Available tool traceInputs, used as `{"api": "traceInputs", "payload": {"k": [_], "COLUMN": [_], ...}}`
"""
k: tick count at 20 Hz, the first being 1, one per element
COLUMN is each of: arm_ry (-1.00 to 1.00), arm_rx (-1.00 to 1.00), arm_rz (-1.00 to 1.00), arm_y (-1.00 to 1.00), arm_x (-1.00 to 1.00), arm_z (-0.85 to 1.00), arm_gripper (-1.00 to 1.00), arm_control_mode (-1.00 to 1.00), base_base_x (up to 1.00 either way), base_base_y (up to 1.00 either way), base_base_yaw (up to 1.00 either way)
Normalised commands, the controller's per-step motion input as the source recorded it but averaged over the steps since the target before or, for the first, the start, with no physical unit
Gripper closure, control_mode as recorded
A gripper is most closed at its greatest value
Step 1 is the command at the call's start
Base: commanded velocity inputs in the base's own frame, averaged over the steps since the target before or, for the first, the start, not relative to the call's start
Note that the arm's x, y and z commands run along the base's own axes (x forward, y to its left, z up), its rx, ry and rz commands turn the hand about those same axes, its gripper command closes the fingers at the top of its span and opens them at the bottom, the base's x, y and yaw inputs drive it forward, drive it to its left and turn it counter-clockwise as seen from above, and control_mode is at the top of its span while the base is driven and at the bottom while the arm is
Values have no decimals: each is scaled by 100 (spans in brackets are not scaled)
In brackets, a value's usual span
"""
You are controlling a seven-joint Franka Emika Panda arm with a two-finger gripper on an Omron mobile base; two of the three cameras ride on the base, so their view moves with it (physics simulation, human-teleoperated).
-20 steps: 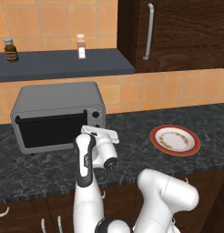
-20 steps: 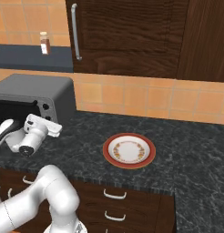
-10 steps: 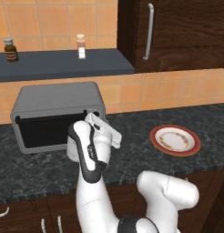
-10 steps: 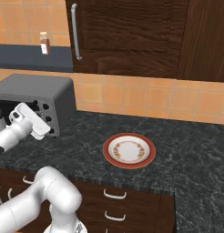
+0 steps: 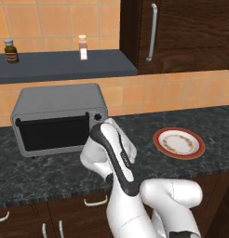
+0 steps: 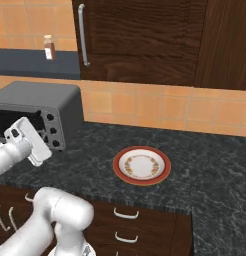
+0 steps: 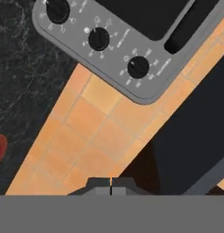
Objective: Pick up the kebab skewer and baguette bread, and place them inside the toaster oven. Close the toaster oven door and start by setting the timer.
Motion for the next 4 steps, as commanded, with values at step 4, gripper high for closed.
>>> {"api": "traceInputs", "payload": {"k": [4], "arm_ry": [3], "arm_rx": [-18], "arm_rz": [0], "arm_y": [34], "arm_x": [-8], "arm_z": [-27], "arm_gripper": [100], "arm_control_mode": [-100], "base_base_x": [0], "base_base_y": [0], "base_base_yaw": [0]}}
